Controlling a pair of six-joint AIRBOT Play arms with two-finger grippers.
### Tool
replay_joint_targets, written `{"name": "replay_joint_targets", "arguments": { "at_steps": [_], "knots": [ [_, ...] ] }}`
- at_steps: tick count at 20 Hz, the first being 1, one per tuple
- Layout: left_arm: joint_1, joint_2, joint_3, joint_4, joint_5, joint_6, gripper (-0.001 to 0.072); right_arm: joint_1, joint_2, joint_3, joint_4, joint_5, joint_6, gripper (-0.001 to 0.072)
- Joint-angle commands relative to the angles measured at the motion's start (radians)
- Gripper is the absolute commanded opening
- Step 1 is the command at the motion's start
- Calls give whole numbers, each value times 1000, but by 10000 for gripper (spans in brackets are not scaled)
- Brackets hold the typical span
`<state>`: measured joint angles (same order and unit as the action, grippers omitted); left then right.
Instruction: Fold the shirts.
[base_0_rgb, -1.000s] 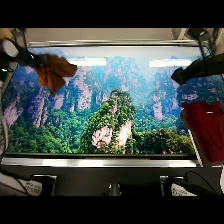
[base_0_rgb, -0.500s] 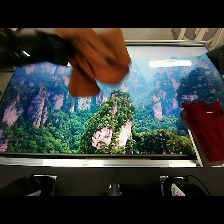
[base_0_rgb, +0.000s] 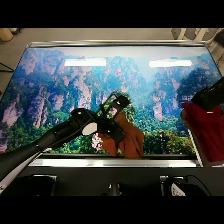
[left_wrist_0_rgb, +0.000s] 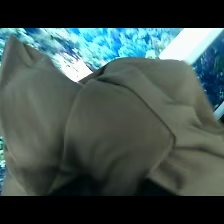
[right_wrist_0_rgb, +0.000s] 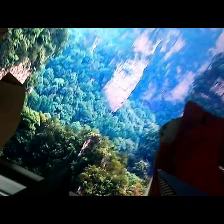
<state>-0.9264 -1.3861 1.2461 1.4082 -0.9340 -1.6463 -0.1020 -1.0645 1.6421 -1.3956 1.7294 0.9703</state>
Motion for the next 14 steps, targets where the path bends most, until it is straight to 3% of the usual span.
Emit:
{"name": "replay_joint_targets", "arguments": {
  "at_steps": [1,5,7,11,12,14],
  "knots": [
    [3,-44,40,-17,-69,1,720,0,-50,-147,-1,-10,-7,548],
    [158,88,135,2,-345,71,720,0,-96,-281,146,-71,-23,550],
    [233,180,60,-7,-397,76,718,0,-96,-387,261,-107,-68,569],
    [296,271,-278,-236,-276,76,706,0,-96,-610,418,-212,-170,686],
    [287,262,-353,-322,-214,76,669,0,-96,-656,436,-238,-196,698],
    [254,230,-469,-465,-81,77,671,0,-96,-739,442,-277,-223,705]
  ]
}}
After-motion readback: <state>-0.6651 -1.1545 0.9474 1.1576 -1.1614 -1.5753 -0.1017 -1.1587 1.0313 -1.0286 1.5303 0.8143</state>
